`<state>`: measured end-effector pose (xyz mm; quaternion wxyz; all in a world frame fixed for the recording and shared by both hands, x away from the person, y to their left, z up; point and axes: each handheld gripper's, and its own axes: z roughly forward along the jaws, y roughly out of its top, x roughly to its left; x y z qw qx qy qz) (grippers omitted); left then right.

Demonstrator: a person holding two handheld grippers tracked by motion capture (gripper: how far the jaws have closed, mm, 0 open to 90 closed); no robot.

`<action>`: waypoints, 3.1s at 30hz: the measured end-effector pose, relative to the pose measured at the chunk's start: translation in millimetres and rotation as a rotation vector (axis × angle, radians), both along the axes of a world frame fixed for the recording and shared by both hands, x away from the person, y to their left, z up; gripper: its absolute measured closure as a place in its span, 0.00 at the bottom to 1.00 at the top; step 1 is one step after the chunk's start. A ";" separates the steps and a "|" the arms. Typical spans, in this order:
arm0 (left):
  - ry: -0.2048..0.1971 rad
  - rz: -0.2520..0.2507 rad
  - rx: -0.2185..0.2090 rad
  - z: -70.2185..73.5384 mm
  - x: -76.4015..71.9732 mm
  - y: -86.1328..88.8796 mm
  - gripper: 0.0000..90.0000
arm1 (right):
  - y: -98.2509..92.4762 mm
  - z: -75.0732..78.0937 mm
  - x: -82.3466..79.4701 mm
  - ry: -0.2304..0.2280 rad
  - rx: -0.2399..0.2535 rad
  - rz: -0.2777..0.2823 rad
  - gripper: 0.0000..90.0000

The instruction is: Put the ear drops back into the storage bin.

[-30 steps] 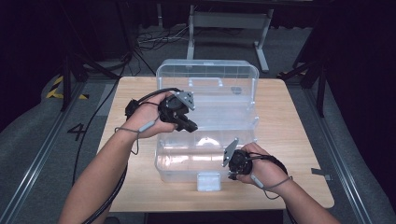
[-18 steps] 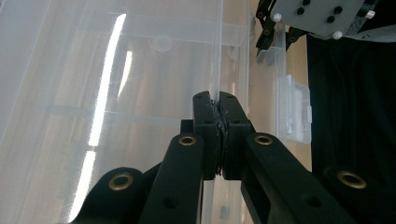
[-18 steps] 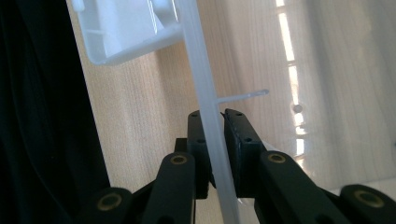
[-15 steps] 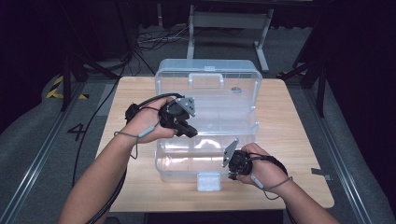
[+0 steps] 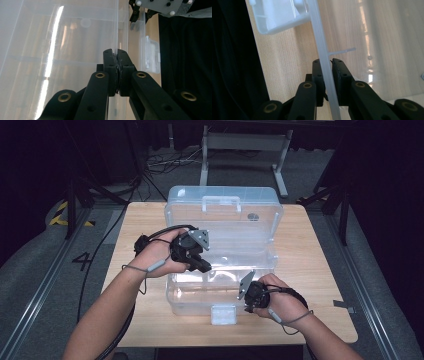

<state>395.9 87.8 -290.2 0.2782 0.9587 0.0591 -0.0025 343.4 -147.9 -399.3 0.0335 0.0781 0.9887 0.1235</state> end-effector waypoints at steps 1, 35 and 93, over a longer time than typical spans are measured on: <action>0.000 0.000 0.000 0.0 0.0 0.0 0.98 | 0.4 -0.1 -0.9 0.002 0.003 -0.006 0.90; 0.029 -0.020 0.022 -3.4 -2.1 -3.2 0.98 | 0.3 5.3 -7.0 -0.045 0.001 -0.038 0.88; 0.047 -0.005 -0.013 -6.5 -1.8 0.7 0.97 | -63.1 98.3 -11.0 -0.104 0.343 -0.120 1.00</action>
